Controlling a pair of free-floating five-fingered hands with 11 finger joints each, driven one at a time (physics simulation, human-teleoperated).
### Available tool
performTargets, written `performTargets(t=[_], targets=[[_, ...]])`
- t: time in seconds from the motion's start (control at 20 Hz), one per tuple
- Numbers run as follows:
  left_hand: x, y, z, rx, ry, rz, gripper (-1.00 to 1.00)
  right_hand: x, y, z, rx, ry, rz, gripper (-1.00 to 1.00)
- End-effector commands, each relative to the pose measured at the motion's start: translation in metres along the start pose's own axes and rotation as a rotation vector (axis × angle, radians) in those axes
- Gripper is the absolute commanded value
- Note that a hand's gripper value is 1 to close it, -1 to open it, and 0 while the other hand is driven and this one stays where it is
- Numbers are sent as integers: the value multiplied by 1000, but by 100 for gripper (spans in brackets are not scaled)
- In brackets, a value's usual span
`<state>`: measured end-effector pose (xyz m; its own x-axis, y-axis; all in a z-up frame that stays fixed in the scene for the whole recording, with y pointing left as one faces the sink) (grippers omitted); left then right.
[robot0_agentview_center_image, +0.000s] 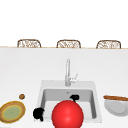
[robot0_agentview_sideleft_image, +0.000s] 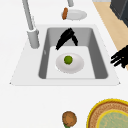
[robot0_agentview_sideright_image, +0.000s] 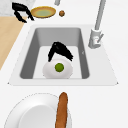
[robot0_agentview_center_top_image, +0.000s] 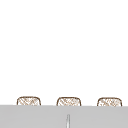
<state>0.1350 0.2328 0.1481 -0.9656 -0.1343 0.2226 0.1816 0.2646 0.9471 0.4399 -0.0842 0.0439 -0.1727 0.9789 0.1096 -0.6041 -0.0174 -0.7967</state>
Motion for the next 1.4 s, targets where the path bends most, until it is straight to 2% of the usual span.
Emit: performTargets(t=[0.0, 0.35, 0.45, 0.65, 0.9, 0.95, 1.35], targets=[[0, 0, 0, 0, 0, 0, 0, 6, 12, 27, -13, 0, 3, -100], [0, 0, 0, 0, 0, 0, 0, -14, -12, 49, -5, -54, -35, -100], [0, 0, 0, 0, 0, 0, 0, -21, -16, 60, -35, -77, -34, -100], [0, 0, 0, 0, 0, 0, 0, -28, -23, 79, -104, -104, 0, -100], [0, 0, 0, 0, 0, 0, 0, -33, -30, 98, -236, -81, 37, -100], [0, 0, 0, 0, 0, 0, 0, -32, -36, 97, -246, -66, 29, -100], [0, 0, 0, 0, 0, 0, 0, -36, -72, 88, -377, -62, 63, -100]])
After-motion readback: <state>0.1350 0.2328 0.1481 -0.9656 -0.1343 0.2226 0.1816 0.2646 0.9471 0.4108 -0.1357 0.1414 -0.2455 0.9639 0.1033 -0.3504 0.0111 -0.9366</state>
